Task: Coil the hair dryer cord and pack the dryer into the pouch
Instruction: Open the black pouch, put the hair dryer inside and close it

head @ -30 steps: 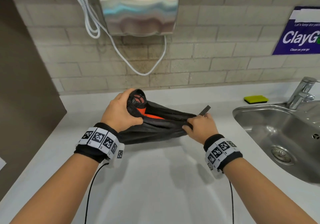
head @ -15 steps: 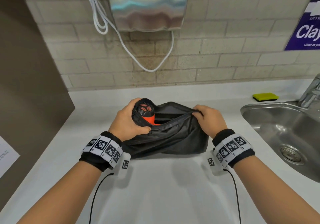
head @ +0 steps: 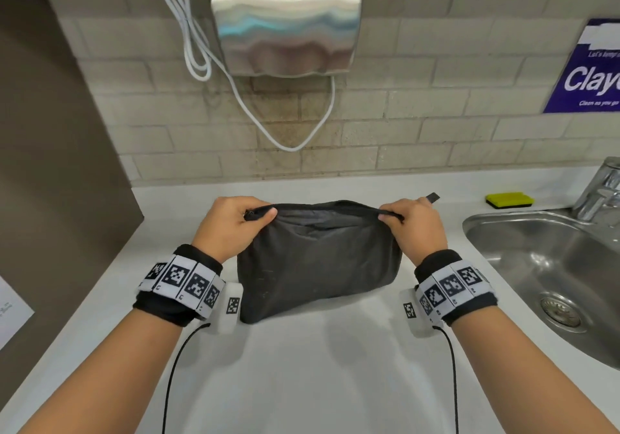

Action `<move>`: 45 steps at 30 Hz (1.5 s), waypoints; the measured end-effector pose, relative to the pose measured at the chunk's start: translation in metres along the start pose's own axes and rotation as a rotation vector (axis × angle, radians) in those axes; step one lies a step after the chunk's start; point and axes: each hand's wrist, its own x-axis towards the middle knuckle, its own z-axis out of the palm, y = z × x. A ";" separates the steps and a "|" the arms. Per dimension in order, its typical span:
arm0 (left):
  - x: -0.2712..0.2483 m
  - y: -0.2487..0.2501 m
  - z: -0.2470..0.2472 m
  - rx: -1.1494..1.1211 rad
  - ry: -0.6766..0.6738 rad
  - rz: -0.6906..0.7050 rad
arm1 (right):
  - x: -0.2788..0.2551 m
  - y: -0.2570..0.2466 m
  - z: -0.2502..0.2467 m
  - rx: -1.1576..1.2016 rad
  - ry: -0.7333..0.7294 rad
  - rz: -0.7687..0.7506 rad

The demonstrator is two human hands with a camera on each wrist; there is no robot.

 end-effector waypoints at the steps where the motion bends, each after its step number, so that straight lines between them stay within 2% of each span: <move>1: 0.002 0.002 -0.001 -0.001 0.021 -0.003 | 0.001 -0.001 -0.004 -0.091 0.031 -0.025; 4: 0.006 0.009 -0.003 -0.030 0.110 -0.039 | 0.004 -0.006 -0.013 -0.148 0.136 -0.059; 6: 0.006 0.012 -0.003 -0.062 0.162 -0.083 | 0.008 -0.008 -0.016 -0.025 0.145 -0.053; 8: 0.004 0.011 -0.003 -0.107 0.196 -0.119 | 0.008 -0.008 -0.017 0.157 0.098 -0.069; 10: 0.003 0.010 -0.005 -0.155 0.190 -0.159 | 0.007 -0.009 -0.018 0.241 0.036 -0.100; 13: 0.000 0.011 -0.004 -0.231 0.154 -0.212 | 0.003 -0.007 -0.015 0.251 -0.042 -0.094; 15: -0.003 0.014 -0.002 -0.210 0.152 -0.199 | 0.002 -0.003 -0.012 0.154 -0.066 -0.110; 20: -0.009 0.016 0.004 -0.181 0.103 -0.143 | 0.005 -0.005 -0.005 -0.068 -0.320 0.029; 25: -0.013 0.019 0.010 -0.200 0.033 -0.093 | -0.001 -0.035 0.014 0.158 -0.577 -0.078; 26: -0.013 0.018 0.011 -0.193 0.027 -0.088 | -0.003 -0.040 0.019 0.211 -0.574 -0.074; 29: -0.013 0.014 0.007 -0.147 0.034 -0.103 | -0.002 -0.046 0.020 0.331 -0.366 -0.046; 33: -0.013 0.009 -0.002 -0.147 0.078 -0.148 | -0.001 -0.048 0.015 0.041 -0.181 -0.136; 36: -0.013 0.010 0.003 -0.138 0.096 -0.145 | -0.003 -0.053 0.017 -0.071 -0.143 -0.136; 40: -0.012 0.020 0.016 -0.010 0.112 -0.071 | -0.009 -0.062 0.025 0.039 -0.082 -0.069; 42: -0.012 0.024 0.020 -0.073 0.092 -0.101 | -0.012 -0.066 0.028 0.113 -0.092 -0.026; 45: -0.012 0.025 0.021 -0.307 0.071 -0.234 | -0.013 -0.065 0.030 0.135 -0.085 0.037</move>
